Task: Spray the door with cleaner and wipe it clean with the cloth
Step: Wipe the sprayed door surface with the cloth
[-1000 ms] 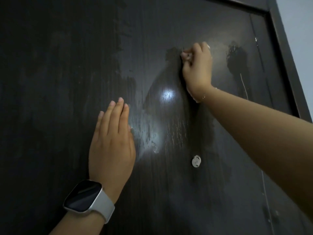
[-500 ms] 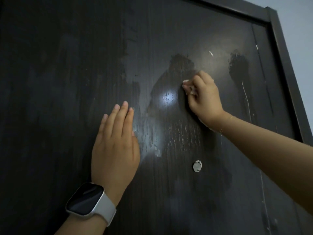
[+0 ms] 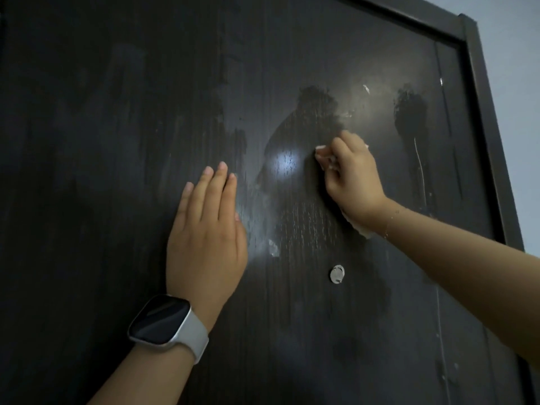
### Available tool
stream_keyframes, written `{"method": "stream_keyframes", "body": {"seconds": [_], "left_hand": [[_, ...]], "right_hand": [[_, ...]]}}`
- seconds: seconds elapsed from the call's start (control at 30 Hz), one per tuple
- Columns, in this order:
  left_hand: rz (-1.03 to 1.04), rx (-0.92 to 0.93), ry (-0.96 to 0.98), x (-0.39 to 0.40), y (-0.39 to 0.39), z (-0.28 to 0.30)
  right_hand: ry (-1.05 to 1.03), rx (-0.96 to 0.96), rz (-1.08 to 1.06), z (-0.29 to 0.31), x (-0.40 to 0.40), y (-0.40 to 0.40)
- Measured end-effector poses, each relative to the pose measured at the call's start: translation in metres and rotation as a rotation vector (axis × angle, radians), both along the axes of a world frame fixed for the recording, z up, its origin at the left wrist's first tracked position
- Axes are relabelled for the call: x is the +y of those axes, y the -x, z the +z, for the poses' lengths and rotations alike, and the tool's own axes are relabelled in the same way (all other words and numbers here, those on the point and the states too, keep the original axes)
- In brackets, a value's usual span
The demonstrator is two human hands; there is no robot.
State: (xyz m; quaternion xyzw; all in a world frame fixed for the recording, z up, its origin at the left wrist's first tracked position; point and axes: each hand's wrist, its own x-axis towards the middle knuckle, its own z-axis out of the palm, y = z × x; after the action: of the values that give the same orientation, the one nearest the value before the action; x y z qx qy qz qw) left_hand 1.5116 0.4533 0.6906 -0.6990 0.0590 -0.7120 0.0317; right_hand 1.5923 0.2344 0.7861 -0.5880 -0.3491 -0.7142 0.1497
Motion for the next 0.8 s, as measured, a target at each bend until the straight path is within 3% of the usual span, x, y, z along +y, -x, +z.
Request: {"method": "stream_keyframes", "body": {"seconds": [0.17, 0.33, 0.4, 0.5, 0.57, 0.7, 0.8], "left_hand": [[0.002, -0.002, -0.002, 0.001, -0.002, 0.000], [0.005, -0.004, -0.008, 0.001, -0.001, 0.000], [0.014, 0.000, -0.004, 0.001, 0.000, 0.000], [0.028, 0.005, -0.007, 0.000, 0.000, 0.001], [0.025, 0.000, -0.007, 0.000, 0.000, 0.001], [0.020, 0.008, -0.017, 0.001, 0.002, 0.002], [0.014, 0.030, -0.045, 0.004, 0.005, 0.004]], "right_hand": [[-0.136, 0.047, 0.026, 0.041, 0.012, 0.000], [-0.063, 0.020, 0.069, -0.010, 0.014, -0.003], [-0.048, 0.033, 0.092, 0.001, 0.009, -0.002], [-0.278, 0.112, 0.160, 0.040, 0.012, -0.002], [-0.350, 0.118, 0.194, 0.035, 0.027, -0.001], [-0.098, 0.030, 0.126, 0.008, 0.029, -0.001], [-0.338, 0.103, 0.192, 0.029, 0.017, -0.003]]}}
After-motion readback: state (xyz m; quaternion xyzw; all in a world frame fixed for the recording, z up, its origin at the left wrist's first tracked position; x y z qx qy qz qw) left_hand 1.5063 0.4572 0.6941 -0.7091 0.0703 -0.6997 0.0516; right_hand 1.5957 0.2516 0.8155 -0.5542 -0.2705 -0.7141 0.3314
